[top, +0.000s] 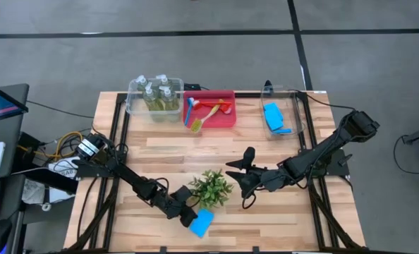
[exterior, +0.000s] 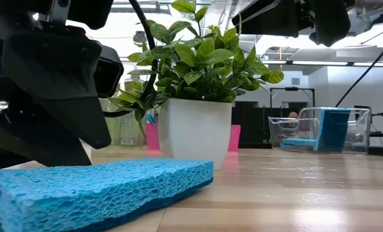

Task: Pick & Place Kitchen Sink Supplies
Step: Put the blue sponge into the transparent bin

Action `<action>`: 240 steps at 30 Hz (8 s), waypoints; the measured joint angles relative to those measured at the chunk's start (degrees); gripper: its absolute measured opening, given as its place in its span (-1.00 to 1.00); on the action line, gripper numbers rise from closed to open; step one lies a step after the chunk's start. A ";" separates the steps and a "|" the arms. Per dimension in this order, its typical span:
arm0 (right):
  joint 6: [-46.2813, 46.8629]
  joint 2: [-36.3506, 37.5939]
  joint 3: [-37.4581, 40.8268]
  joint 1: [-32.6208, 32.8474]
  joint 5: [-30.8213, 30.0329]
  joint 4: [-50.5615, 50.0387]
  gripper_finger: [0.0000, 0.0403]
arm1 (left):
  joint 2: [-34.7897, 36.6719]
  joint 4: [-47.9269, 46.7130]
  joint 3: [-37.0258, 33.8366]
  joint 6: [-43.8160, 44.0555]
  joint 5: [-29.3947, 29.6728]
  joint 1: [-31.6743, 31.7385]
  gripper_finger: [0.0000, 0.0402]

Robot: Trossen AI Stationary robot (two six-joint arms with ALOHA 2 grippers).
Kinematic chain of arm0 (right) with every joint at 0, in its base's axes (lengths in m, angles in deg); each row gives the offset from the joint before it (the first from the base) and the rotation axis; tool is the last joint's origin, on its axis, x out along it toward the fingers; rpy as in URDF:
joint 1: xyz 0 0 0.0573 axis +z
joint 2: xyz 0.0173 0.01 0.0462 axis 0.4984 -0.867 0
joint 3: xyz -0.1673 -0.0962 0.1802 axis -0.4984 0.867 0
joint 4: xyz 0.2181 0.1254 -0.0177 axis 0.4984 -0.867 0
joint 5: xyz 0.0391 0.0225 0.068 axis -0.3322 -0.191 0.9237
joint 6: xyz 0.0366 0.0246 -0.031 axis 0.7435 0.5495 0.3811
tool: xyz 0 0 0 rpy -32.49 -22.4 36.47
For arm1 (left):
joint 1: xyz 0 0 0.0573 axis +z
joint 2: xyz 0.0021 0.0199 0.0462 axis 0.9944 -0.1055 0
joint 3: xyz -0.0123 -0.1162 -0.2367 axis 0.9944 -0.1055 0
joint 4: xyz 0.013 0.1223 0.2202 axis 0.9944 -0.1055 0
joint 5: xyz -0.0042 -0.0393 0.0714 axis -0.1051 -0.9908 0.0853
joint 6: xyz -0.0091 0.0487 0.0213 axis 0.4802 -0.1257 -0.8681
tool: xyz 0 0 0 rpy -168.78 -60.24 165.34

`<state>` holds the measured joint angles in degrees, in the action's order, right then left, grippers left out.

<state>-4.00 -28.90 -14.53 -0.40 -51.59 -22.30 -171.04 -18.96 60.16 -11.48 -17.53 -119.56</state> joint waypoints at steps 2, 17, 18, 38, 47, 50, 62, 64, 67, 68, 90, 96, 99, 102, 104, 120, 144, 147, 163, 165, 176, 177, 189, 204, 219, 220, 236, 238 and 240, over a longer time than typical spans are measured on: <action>0.00 0.00 0.00 0.00 0.00 0.00 -0.21 | -0.02 0.00 0.04 0.48 0.17 -0.03 -0.14; 0.32 0.00 0.00 0.00 0.01 0.07 -0.21 | -0.13 0.01 1.53 1.16 1.13 -2.11 -0.14; 0.81 0.00 0.00 0.00 0.02 0.06 -0.21 | -0.13 0.03 1.55 1.22 0.93 -2.23 -0.14; 1.68 0.00 0.02 0.04 0.02 -0.91 -0.21 | -0.13 0.35 1.57 4.48 -2.17 -2.54 -0.14; 2.34 0.00 0.02 0.04 0.02 -0.90 -0.21 | -0.13 -0.17 1.57 4.32 -1.23 -2.26 -0.14; 2.36 0.00 0.02 0.04 0.02 -0.91 -0.21 | -0.13 -0.23 1.57 4.35 -1.14 -2.25 -0.14; 2.56 0.00 0.02 0.04 0.02 -0.90 -0.21 | -0.13 -0.55 1.57 4.28 -3.81 -2.18 -0.48; 2.56 0.00 0.02 0.04 0.02 -0.90 -0.21 | -0.13 -0.33 1.57 4.26 -4.05 -2.23 -0.54; 2.55 0.00 0.02 0.04 0.02 -0.91 -0.21 | -0.13 -0.04 1.57 4.30 -4.26 -2.21 -0.62; 2.56 0.00 0.02 0.04 0.02 -0.90 -0.21 | -0.13 0.02 1.57 4.30 -4.30 -2.21 -0.64; 2.54 0.00 0.02 0.04 0.02 -0.91 -0.21 | 0.10 -0.11 1.55 4.11 -2.52 -2.89 -0.98; 2.54 0.00 0.02 0.04 0.02 -0.89 -0.21 | 3.98 -9.18 1.22 4.01 -3.48 -2.97 -0.98; 2.55 0.00 0.02 0.04 0.02 -0.90 -0.21 | 8.13 -16.60 1.22 4.07 -1.66 -3.09 -0.99; 2.54 0.00 0.02 0.04 0.02 -0.91 -0.21 | 12.16 -19.57 0.01 4.11 1.27 -3.28 -0.99; 2.54 0.00 0.02 0.04 0.02 -0.91 -0.21 | 14.97 -19.78 -1.03 3.41 4.67 -3.78 -0.99; 2.56 0.00 0.02 0.13 0.43 -2.23 -0.21 | 14.92 -7.45 -2.14 -0.48 13.24 -7.52 -0.57; 2.56 0.00 0.02 0.13 0.44 -2.44 -0.21 | -6.60 7.56 5.60 9.74 11.55 -7.83 -0.20; 2.56 0.00 0.02 0.13 0.46 -2.44 -0.21 | -6.27 7.05 5.57 10.05 10.96 -7.75 -0.23; 2.58 0.00 0.02 0.13 0.48 -2.40 -0.21 | 4.73 -8.14 4.92 9.54 8.31 -8.23 -0.41; 2.59 0.00 0.02 0.13 0.48 -2.38 -0.21 | 5.29 -9.73 5.05 10.32 8.28 -8.02 -0.42; 2.60 0.00 0.02 0.13 0.48 -2.40 -0.21 | -3.64 3.41 5.60 8.52 6.97 -7.04 -0.28; 2.60 0.00 0.02 0.13 0.48 -2.44 -0.21 | -4.15 3.50 5.68 8.54 6.95 -7.04 -0.26; 2.60 0.00 0.02 0.13 0.48 -2.36 -0.21 | -7.28 2.35 7.48 9.17 6.05 -5.50 -0.19; 2.59 0.00 0.02 0.14 0.48 -2.36 -0.21 | -7.28 -2.19 7.82 10.98 4.89 -4.84 -0.91; 2.58 -0.02 0.02 0.15 0.48 -2.32 -0.21 | -4.84 -6.63 7.19 12.28 10.95 -8.46 -0.98; 2.48 -0.01 0.02 0.14 0.46 -2.10 -0.21 | -4.15 -7.28 7.17 12.26 11.49 -8.80 -0.98; -12.49 -0.02 0.02 4.20 -23.58 22.85 -0.21 | 7.55 -18.50 5.86 -4.00 24.56 -12.07 -0.98; -10.49 -0.02 0.00 4.13 -23.98 25.63 -0.21 | 10.26 -18.28 5.86 -10.88 26.77 -12.07 -0.98; -5.06 -0.02 0.00 4.15 -23.96 25.79 -0.21 | 13.26 -17.92 5.95 -18.33 29.20 -12.10 -0.98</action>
<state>-9.06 -28.92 -14.53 3.75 -75.55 3.50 -157.78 -36.88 66.10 -29.81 11.67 -131.66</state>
